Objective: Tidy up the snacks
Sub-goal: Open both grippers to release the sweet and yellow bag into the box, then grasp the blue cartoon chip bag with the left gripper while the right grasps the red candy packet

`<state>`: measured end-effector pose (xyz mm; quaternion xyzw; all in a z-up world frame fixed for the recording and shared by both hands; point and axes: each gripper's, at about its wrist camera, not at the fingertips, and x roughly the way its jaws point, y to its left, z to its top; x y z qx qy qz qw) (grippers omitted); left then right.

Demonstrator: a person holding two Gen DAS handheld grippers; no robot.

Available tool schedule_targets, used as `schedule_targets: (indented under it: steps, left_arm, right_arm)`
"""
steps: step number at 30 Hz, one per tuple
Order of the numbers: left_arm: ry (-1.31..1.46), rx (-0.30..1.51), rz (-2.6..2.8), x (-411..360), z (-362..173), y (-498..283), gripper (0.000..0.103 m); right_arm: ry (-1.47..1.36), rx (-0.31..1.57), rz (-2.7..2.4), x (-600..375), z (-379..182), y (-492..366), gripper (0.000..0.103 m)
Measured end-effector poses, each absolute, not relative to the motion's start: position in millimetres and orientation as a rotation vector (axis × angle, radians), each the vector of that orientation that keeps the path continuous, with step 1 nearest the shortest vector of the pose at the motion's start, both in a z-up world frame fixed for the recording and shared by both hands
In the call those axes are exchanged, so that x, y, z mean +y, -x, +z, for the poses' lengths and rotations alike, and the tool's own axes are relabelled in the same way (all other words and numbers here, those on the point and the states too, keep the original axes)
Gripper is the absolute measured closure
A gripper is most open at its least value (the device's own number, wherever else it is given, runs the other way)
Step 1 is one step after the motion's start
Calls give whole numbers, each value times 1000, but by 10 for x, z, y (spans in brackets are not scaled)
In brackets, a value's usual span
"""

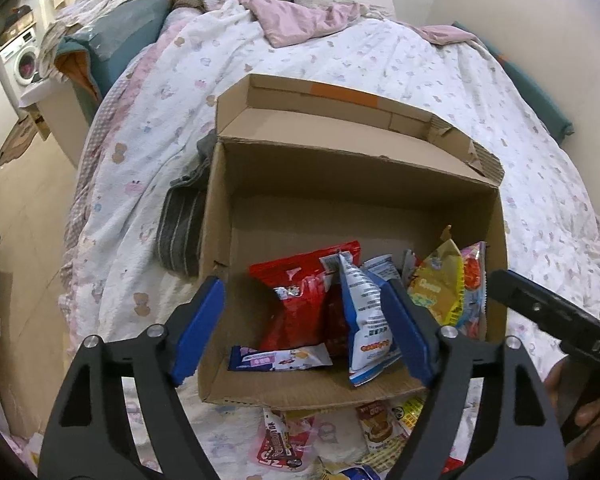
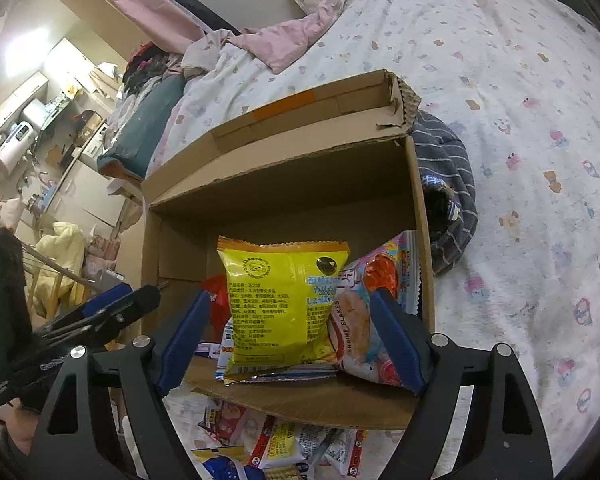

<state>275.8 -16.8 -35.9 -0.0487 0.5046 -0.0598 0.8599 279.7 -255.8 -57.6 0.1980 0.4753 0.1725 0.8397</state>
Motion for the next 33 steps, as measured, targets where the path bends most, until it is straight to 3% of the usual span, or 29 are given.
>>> schedule_targets:
  steps: [14,33]
  left_arm:
    - [32,961,-110,-148,-101,-2284,25]
    - [86,1009,-122,-15,-142,-1751,25]
  right_arm:
    - [-451,948,354,-2738,-338,-2380,19]
    - [-450,976,318,-2885,-385,-1742,19]
